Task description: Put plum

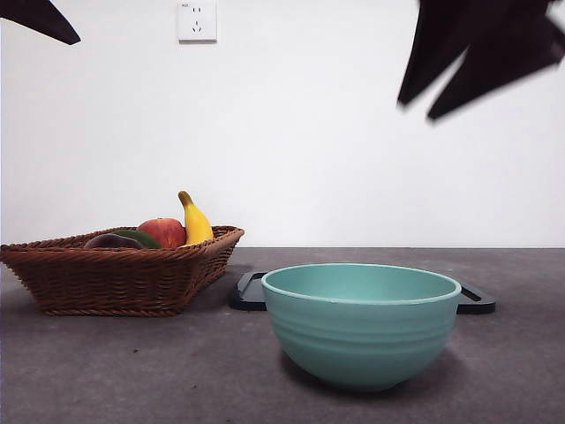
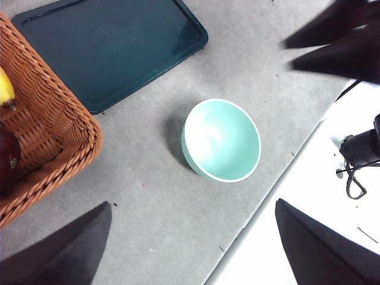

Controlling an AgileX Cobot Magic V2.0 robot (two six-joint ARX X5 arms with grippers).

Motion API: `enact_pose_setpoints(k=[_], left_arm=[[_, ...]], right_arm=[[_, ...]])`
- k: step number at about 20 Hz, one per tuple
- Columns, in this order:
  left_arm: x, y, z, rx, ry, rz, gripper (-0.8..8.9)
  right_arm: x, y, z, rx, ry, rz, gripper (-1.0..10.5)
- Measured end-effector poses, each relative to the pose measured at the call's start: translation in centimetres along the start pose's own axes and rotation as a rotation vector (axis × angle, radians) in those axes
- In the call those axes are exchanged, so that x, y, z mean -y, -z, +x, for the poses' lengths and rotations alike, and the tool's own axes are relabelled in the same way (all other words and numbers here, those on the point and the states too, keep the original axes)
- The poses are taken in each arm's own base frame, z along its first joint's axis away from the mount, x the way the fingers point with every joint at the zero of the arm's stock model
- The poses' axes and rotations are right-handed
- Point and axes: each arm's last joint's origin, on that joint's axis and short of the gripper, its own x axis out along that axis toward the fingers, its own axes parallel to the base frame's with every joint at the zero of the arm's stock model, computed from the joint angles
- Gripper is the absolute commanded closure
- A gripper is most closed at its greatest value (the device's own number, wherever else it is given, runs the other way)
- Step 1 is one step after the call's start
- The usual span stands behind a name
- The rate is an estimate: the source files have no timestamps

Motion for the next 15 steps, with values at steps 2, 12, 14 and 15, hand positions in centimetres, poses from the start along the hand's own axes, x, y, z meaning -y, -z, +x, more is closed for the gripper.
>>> enact_pose_setpoints(k=[2,12,14,15], left_arm=[[0.0,0.0,0.0,0.000,0.000,0.000,3.77],[0.0,0.0,0.0,0.000,0.000,0.000,3.77],[0.0,0.0,0.0,0.000,0.000,0.000,3.77],[0.0,0.0,0.0,0.000,0.000,0.000,3.77]], right_arm=[[-0.6,-0.1,-2.1,0.042,-0.051,-0.018,7.7],[-1.3,2.9,-5.8,-0.072,-0.195,-0.022,7.7],[-1.3,2.9,-5.8,-0.072,-0.196,-0.028,7.7],[-1.3,2.9,-5.8,-0.072,-0.196,-0.031,7.7]])
